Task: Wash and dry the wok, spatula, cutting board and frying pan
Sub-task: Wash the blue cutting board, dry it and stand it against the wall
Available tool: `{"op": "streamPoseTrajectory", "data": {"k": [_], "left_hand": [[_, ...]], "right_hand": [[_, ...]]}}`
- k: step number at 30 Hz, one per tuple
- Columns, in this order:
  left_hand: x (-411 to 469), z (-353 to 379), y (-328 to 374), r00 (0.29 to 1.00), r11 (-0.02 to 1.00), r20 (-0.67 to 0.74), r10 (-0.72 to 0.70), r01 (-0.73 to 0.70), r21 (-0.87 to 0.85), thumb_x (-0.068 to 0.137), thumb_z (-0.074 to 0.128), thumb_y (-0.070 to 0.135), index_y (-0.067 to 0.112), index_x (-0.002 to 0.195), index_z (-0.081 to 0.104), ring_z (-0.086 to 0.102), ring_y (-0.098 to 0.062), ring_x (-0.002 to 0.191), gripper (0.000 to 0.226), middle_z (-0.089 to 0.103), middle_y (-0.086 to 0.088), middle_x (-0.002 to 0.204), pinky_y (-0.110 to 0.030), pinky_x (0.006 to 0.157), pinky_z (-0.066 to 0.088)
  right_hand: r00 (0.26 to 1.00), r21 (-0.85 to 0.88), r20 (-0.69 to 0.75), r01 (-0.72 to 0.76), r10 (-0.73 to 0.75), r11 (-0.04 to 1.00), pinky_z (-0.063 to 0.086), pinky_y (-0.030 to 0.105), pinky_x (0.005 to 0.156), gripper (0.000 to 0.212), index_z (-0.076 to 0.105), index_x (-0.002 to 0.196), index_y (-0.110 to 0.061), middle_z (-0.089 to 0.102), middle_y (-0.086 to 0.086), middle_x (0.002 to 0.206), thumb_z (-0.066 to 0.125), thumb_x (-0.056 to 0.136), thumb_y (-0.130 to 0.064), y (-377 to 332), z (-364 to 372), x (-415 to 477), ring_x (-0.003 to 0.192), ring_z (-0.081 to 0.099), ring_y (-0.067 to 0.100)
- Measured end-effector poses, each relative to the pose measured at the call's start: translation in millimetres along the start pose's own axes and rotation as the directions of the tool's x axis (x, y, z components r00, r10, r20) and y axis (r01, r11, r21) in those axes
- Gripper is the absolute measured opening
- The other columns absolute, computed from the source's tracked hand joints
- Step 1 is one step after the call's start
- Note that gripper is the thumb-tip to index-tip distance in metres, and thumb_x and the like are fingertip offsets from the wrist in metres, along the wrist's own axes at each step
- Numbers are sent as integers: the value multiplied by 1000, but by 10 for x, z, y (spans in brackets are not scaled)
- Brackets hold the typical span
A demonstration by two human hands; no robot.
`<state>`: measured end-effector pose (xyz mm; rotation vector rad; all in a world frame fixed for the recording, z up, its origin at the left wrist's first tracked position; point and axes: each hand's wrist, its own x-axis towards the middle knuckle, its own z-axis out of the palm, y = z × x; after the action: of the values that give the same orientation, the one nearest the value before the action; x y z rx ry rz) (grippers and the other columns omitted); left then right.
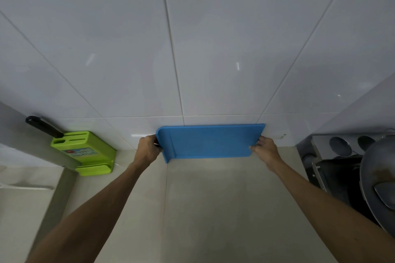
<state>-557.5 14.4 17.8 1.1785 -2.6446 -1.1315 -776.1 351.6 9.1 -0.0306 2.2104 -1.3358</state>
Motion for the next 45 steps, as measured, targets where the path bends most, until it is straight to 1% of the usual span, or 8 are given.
{"op": "streamPoseTrajectory", "data": {"k": [10,15,19,29,34,38,40,45], "left_hand": [[36,21,1,1000,1000,-16,13,-12,21,85,71,-6,-2,114,68,70,-29,99,29,73,-15,111,-30,81,55],[-22,4,-3,999,998,-10,47,-47,37,88,68,-4,-2,115,68,71,-27,96,27,74,-14,111,-33,86,57],[-92,-21,-6,998,998,-13,60,-59,32,90,69,5,-2,117,68,72,-26,95,28,74,-14,112,-35,89,57],[-550,-249,56,996,996,-76,37,-31,83,93,67,41,5,136,58,67,-28,111,56,68,-11,127,-39,94,53],[-922,-420,91,989,983,109,103,-118,139,94,60,55,7,153,36,40,-28,143,80,45,-13,154,-40,116,33],[-1251,-572,163,972,932,193,132,-188,311,97,47,61,11,158,26,21,-31,150,81,31,-10,162,-42,121,18],[-1359,-698,226,968,883,207,144,-220,415,100,42,58,13,157,28,17,-32,151,74,30,-9,162,-43,120,16],[-1446,-1338,384,972,844,121,202,-235,482,101,41,54,15,157,29,12,-30,153,68,26,-8,164,-43,121,12]], "right_hand": [[998,-25,-62,-29,28,999,51,29,90,41,65,122,-12,69,7,120,60,85,7,-51,35,42,100,63,20],[997,-182,-60,-53,43,982,51,33,89,46,60,130,-9,64,15,128,64,86,1,-115,16,18,93,56,19],[999,-334,-6,-48,49,941,43,26,86,65,42,148,-8,56,19,138,68,88,-7,-162,-26,-72,119,57,32],[999,-651,43,23,6,759,48,34,88,50,44,135,2,57,22,131,59,97,-29,-292,-224,-500,117,56,35],[992,-729,85,128,-97,672,44,36,91,52,46,136,2,55,22,137,42,106,-40,-429,-277,-882,123,55,34],[978,-790,153,209,-144,576,39,44,108,63,39,147,-4,46,19,148,32,105,-52,-541,-301,-1212,136,42,35],[972,-825,182,232,-146,515,35,47,110,66,38,147,-7,43,17,149,27,104,-56,-623,-300,-1372,139,36,35],[958,-818,188,274,-216,506,27,48,117,72,28,155,-8,30,13,160,24,104,-59,-1058,-319,-1707,148,23,33]]}}
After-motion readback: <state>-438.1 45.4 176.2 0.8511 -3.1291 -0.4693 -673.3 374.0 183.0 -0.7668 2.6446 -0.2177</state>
